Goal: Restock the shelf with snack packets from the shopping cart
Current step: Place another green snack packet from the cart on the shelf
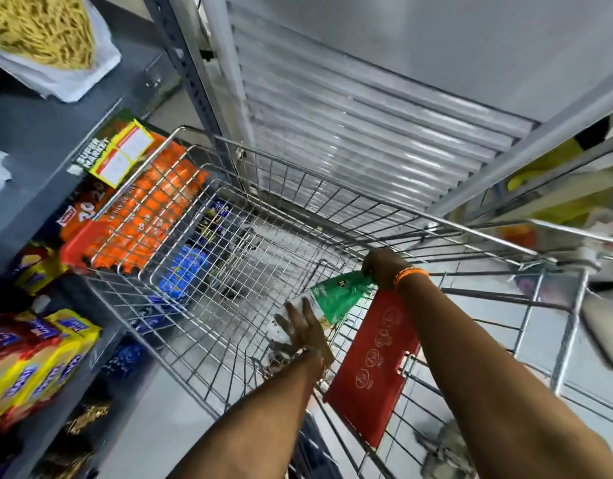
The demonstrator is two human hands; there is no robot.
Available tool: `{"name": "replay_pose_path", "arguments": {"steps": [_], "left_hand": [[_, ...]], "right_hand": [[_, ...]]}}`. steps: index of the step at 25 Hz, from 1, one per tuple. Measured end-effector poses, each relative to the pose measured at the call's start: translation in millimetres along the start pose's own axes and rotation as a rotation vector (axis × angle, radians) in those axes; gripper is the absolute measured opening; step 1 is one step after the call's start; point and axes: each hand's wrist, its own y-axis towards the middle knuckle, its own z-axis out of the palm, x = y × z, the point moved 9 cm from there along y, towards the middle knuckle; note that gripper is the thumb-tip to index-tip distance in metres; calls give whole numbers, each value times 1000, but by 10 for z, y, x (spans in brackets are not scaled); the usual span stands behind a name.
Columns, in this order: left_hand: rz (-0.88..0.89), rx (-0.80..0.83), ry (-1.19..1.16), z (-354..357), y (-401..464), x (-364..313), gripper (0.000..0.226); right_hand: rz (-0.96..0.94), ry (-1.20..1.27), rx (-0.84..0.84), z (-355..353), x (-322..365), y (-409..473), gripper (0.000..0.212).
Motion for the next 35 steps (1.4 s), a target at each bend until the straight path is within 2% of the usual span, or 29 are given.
{"name": "replay_pose_path", "arguments": {"steps": [2, 4, 5, 7, 10, 11, 13, 15, 18, 22, 26, 28, 29, 30, 32, 35], "left_hand": [[-32, -81, -25, -178, -12, 64, 95], [-56, -161, 99, -393, 123, 130, 120], [-28, -142, 194, -471, 172, 139, 125], [42, -51, 294, -499, 299, 225, 121], [96, -18, 198, -710, 321, 299, 91], [83, 26, 184, -786, 287, 330, 91], [77, 180, 213, -836, 310, 436, 120], [88, 293, 223, -1028, 228, 514, 139], [133, 323, 142, -1456, 22, 521, 129], [173, 309, -10, -2043, -276, 581, 124], [122, 254, -252, -2524, -533, 707, 105], [175, 230, -369, -2687, -439, 784, 124], [200, 226, -410, -2708, -250, 888, 138], [217, 203, -456, -2815, -277, 901, 142], [242, 145, -517, -3094, -630, 848, 123], [282, 105, -619, -3394, -1161, 752, 75]], "right_hand": [[-36, 58, -107, -73, 43, -18, 26], [-36, 105, -189, -64, 45, -2, 21], [-40, 128, -231, -34, 18, 17, 18], [-2, 191, -318, 3, -63, -5, 14], [14, 322, -438, -77, -66, -111, 6], [-7, 292, -486, -133, -17, -142, 12], [-32, 240, -535, -228, 89, -184, 19], [-21, 384, -590, -323, 167, -240, 21], [12, 653, -615, -404, 218, -316, 30], [-25, 915, -620, -515, 337, -583, 30], [-28, 1153, -739, -533, 458, -828, 26], [-58, 1327, -742, -533, 644, -835, 20], [-101, 1423, -695, -547, 806, -813, 15], [-136, 1501, -651, -582, 992, -816, 13], [-232, 1638, -562, -736, 1387, -874, 12], [-395, 1726, -482, -1180, 1927, -1066, 17]]}}
